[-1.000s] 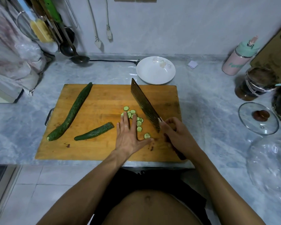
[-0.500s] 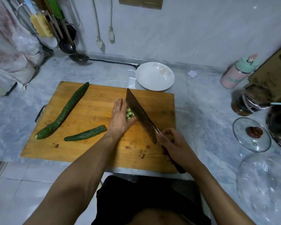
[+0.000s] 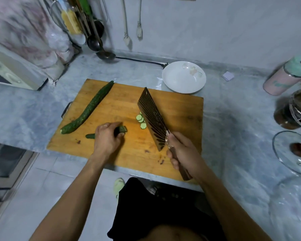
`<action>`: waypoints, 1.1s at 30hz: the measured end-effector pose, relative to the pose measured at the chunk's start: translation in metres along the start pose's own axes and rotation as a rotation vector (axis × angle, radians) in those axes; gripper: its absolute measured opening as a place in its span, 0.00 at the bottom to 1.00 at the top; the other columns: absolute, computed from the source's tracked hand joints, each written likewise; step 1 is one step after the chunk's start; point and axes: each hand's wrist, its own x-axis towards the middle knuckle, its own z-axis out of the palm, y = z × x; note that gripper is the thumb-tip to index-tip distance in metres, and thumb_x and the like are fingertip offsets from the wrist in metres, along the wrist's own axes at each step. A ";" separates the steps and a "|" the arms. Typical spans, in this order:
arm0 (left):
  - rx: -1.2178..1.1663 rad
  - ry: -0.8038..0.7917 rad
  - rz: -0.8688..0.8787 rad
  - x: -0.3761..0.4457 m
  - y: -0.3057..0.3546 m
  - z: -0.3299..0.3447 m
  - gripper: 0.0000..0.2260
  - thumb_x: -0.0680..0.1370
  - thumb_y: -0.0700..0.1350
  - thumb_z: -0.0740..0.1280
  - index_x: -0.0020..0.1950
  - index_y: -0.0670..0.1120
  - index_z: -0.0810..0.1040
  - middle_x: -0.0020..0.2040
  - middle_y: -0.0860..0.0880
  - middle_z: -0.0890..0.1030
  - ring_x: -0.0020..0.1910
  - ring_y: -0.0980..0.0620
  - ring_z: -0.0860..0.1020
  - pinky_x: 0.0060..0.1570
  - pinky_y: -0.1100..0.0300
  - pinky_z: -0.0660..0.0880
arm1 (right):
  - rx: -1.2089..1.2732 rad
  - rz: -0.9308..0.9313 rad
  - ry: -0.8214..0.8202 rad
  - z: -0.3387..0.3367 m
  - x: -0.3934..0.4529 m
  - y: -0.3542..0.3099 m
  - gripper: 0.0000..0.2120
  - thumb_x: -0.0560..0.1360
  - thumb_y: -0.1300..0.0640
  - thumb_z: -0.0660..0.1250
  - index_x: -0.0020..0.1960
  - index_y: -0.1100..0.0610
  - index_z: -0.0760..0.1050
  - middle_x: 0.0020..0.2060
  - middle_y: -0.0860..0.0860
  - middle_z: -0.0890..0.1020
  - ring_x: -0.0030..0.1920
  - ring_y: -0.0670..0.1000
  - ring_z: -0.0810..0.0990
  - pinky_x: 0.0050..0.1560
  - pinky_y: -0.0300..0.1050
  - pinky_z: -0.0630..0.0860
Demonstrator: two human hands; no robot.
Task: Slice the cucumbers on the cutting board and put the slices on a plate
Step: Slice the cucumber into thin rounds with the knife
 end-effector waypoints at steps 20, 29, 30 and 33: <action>-0.236 0.068 0.004 -0.029 0.051 0.023 0.15 0.76 0.46 0.72 0.61 0.45 0.77 0.53 0.45 0.82 0.53 0.44 0.77 0.50 0.52 0.75 | -0.175 -0.025 0.016 -0.024 0.032 -0.002 0.18 0.85 0.46 0.55 0.57 0.58 0.76 0.30 0.52 0.74 0.25 0.48 0.69 0.23 0.41 0.67; -0.112 0.217 0.168 -0.035 0.053 0.050 0.06 0.80 0.46 0.64 0.54 0.45 0.77 0.48 0.46 0.80 0.46 0.43 0.77 0.46 0.51 0.71 | -0.521 -0.144 -0.074 -0.011 0.015 0.004 0.19 0.85 0.46 0.54 0.43 0.57 0.72 0.32 0.54 0.74 0.24 0.45 0.69 0.28 0.42 0.65; -0.125 0.234 0.192 -0.036 0.052 0.052 0.06 0.80 0.45 0.63 0.54 0.45 0.77 0.49 0.47 0.81 0.46 0.43 0.77 0.46 0.51 0.72 | -0.532 -0.161 -0.084 -0.009 0.012 0.007 0.19 0.85 0.46 0.54 0.44 0.58 0.72 0.32 0.54 0.74 0.27 0.47 0.71 0.30 0.43 0.65; -0.157 0.265 0.197 -0.035 0.049 0.058 0.07 0.80 0.44 0.64 0.55 0.44 0.79 0.51 0.47 0.82 0.47 0.43 0.79 0.46 0.51 0.74 | -0.558 -0.246 -0.082 -0.002 0.001 0.011 0.17 0.85 0.47 0.56 0.41 0.52 0.72 0.30 0.52 0.73 0.33 0.56 0.75 0.34 0.49 0.66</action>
